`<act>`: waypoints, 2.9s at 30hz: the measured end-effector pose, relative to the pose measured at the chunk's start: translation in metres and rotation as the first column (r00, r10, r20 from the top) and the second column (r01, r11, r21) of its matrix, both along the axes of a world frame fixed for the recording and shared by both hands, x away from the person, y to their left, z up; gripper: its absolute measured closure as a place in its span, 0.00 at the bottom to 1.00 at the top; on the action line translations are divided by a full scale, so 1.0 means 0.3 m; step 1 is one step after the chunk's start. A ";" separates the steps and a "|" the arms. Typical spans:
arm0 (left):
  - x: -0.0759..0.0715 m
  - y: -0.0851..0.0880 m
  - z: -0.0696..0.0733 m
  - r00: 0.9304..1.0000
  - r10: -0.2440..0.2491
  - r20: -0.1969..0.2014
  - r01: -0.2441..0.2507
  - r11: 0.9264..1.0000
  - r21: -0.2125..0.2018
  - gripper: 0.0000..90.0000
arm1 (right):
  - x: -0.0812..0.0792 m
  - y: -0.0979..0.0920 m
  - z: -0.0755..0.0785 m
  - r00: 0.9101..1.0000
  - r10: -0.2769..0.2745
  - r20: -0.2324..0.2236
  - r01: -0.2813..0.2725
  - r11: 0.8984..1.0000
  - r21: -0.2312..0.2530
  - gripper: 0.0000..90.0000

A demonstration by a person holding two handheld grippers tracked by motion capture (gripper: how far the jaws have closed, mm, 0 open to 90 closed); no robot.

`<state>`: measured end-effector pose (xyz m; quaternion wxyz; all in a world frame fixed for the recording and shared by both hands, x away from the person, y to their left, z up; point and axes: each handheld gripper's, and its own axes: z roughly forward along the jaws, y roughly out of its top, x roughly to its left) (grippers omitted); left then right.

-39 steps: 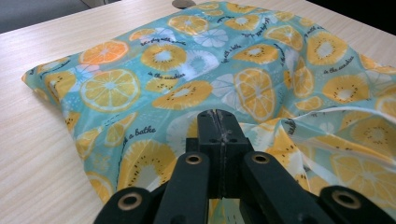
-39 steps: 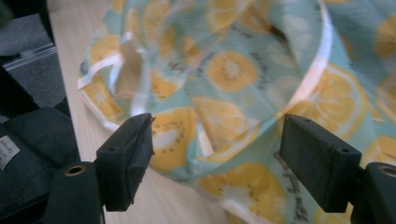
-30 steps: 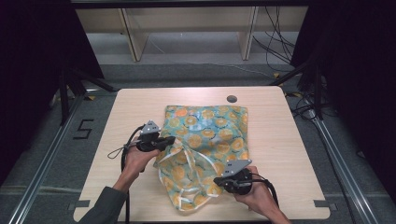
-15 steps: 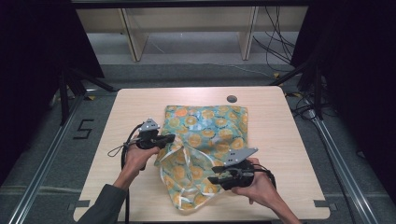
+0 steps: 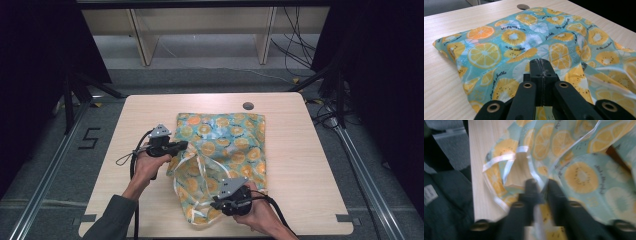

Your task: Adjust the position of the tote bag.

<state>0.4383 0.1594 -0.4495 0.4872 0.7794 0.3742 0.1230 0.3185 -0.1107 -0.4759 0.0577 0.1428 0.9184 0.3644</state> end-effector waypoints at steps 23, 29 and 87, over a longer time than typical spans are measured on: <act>0.081 -0.058 -0.081 0.997 -0.032 -0.066 0.034 0.999 0.022 0.99 | 0.677 -0.200 0.110 0.879 -0.443 0.175 0.460 0.885 -0.071 1.00; 0.071 -0.019 -0.025 0.998 0.027 -0.057 -0.029 0.999 -0.032 0.82 | 0.700 -0.192 0.063 0.882 -0.447 0.151 0.462 0.883 -0.085 1.00; -0.097 0.094 0.173 1.000 0.023 0.001 -0.023 0.977 0.210 0.46 | 0.238 -0.127 0.135 0.981 -0.194 0.002 0.194 0.981 -0.012 0.65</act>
